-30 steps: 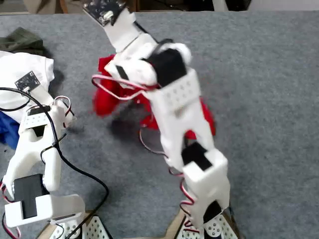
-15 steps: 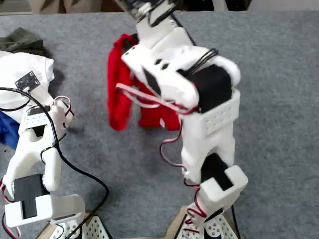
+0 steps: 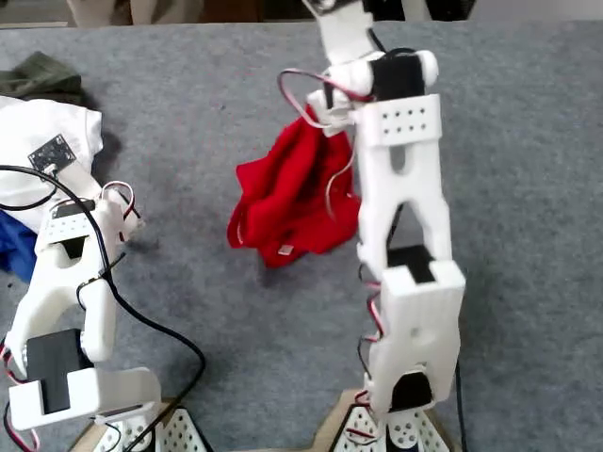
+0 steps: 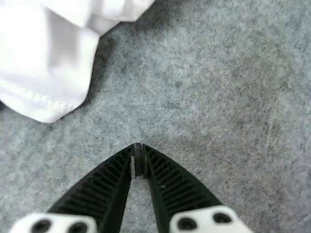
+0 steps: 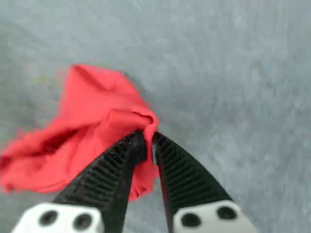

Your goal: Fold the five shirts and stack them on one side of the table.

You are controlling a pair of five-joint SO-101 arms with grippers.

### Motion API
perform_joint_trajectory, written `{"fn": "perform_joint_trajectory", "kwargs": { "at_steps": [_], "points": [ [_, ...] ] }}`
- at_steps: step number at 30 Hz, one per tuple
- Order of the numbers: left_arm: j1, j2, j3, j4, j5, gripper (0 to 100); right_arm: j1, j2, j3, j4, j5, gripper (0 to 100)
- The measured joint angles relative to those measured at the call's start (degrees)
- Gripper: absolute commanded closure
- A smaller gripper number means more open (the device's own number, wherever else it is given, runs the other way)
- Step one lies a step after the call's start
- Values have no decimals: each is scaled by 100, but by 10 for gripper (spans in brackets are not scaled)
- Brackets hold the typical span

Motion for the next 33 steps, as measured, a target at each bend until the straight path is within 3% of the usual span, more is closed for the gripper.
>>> {"fn": "perform_joint_trajectory", "kwargs": {
  "at_steps": [12,24,28,33],
  "points": [
    [0,0,0,0,0,979,1371,1301,70,-9,668,993],
    [167,0,-149,281,0,979,2470,1873,70,167,2286,991],
    [624,0,-571,765,0,979,2980,1987,70,167,2954,889],
    [1380,18,-1257,1187,0,979,3604,2004,70,167,3191,702]
  ]
}}
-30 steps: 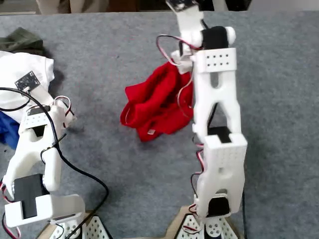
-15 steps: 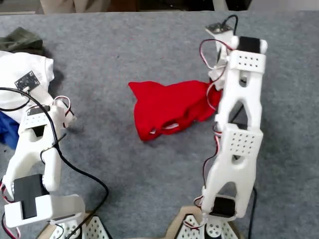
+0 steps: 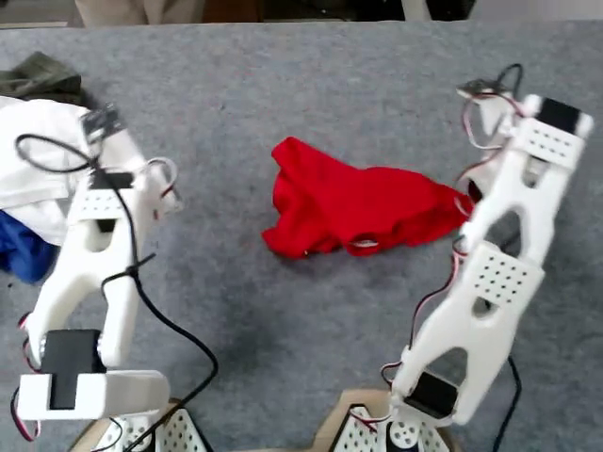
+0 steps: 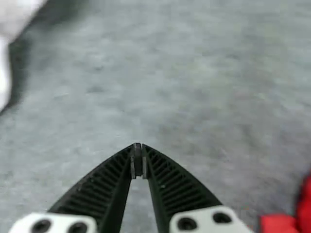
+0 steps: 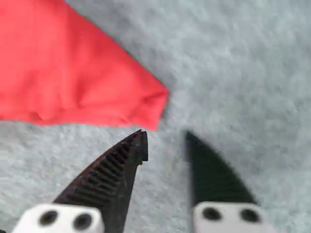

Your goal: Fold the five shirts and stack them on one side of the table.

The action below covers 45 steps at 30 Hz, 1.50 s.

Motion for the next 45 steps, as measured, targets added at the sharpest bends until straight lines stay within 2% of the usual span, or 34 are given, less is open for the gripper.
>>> {"fn": "perform_joint_trajectory", "kwargs": {
  "at_steps": [2,6,10,13,18,22,26,31,34,39,45],
  "points": [
    [325,0,-229,35,0,979,149,0,0,0,114,666],
    [985,44,-607,35,0,978,229,-26,9,9,167,663],
    [1591,475,-712,-97,-88,978,0,-422,114,9,-369,663],
    [1793,1037,-756,-123,-211,979,-527,-1020,563,9,-844,663],
    [1723,1345,-747,290,-290,981,-1609,-2312,2119,9,-1670,663],
    [1380,1354,-738,475,-290,981,-2242,-3367,3525,9,-2295,663],
    [1213,1160,-466,615,-273,981,-2567,-3938,4484,9,-2804,663],
    [1354,202,211,624,-273,981,-2848,-3974,5011,-149,-3226,666],
    [1451,-484,703,457,-422,981,-3068,-3807,5143,-448,-3402,737],
    [1442,-1363,1363,176,-703,981,-3270,-3244,5152,-730,-3508,931],
    [1134,-1741,1574,123,-712,981,-3156,-2391,5152,-967,-3508,954]
  ]
}}
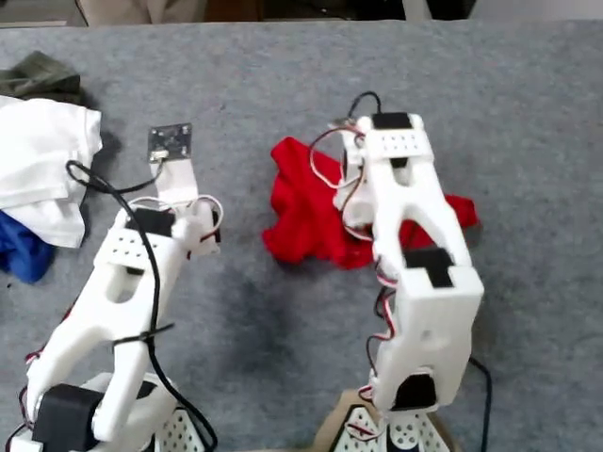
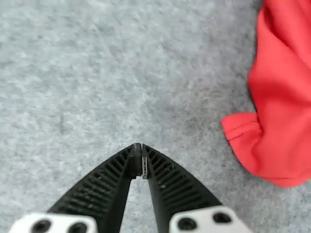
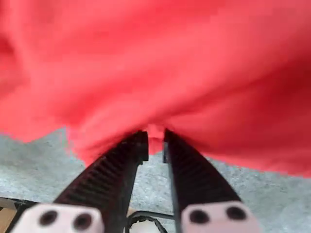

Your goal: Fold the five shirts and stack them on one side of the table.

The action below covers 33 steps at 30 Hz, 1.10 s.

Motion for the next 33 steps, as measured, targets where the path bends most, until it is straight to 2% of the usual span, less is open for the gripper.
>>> {"fn": "perform_joint_trajectory", "kwargs": {
  "at_steps": [5,10,18,21,27,30,33],
  "points": [
    [-281,-18,18,0,0,980,369,26,18,79,70,991],
    [-404,-18,18,0,-176,981,993,-448,18,290,633,993],
    [-396,-53,18,0,-325,981,2523,-818,18,352,1732,993],
    [-396,-53,18,0,-325,981,2796,-818,18,554,2057,993],
    [-396,-53,18,0,-325,979,2681,-1134,88,853,2171,973],
    [-396,-53,18,70,-519,979,2224,-1336,220,870,2048,903],
    [-396,-53,18,273,-835,980,1626,-1495,308,870,1565,829]
  ]
}}
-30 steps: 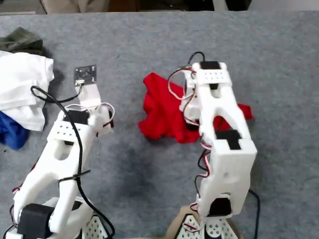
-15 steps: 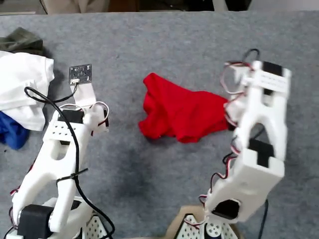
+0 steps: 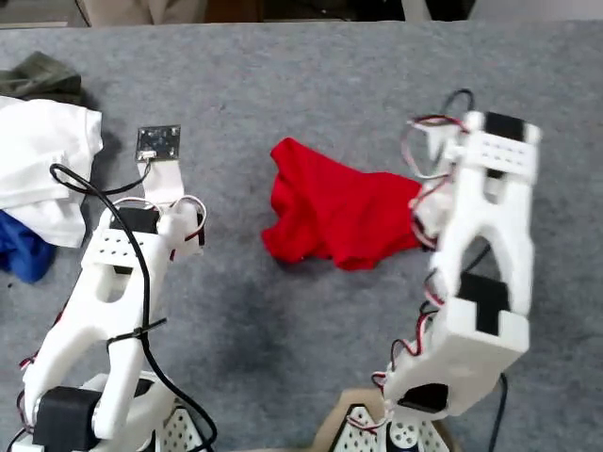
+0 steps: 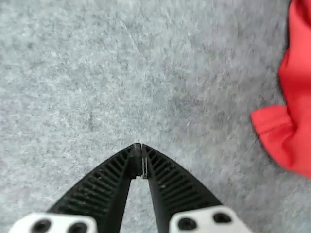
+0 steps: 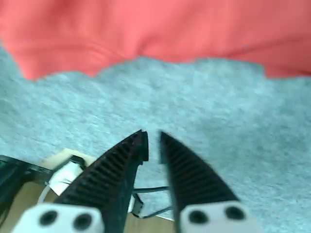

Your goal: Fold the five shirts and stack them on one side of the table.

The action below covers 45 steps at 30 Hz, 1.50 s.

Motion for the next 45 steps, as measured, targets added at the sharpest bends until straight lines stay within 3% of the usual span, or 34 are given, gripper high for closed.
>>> {"fn": "perform_joint_trajectory", "kwargs": {
  "at_steps": [8,15,17,20,21,26,31,38,45],
  "points": [
    [-492,0,0,369,-290,981,-1749,-141,35,-26,-774,788],
    [-809,0,0,387,-290,981,-2382,105,229,-765,-1354,790],
    [-809,0,0,387,-290,981,-2453,352,229,-905,-1398,825],
    [-809,0,0,387,-290,981,-2453,835,229,-1178,-1407,971],
    [-809,0,0,387,-290,981,-2435,985,229,-1240,-1407,970],
    [-818,0,0,387,-290,981,-1829,1292,220,-1292,-1389,970],
    [-818,0,0,387,-290,981,-1196,1310,220,-853,-905,971],
    [-818,0,0,387,-290,980,220,1310,220,-589,-211,972],
    [-193,0,0,97,-290,979,1477,1257,220,-413,527,970]
  ]
}}
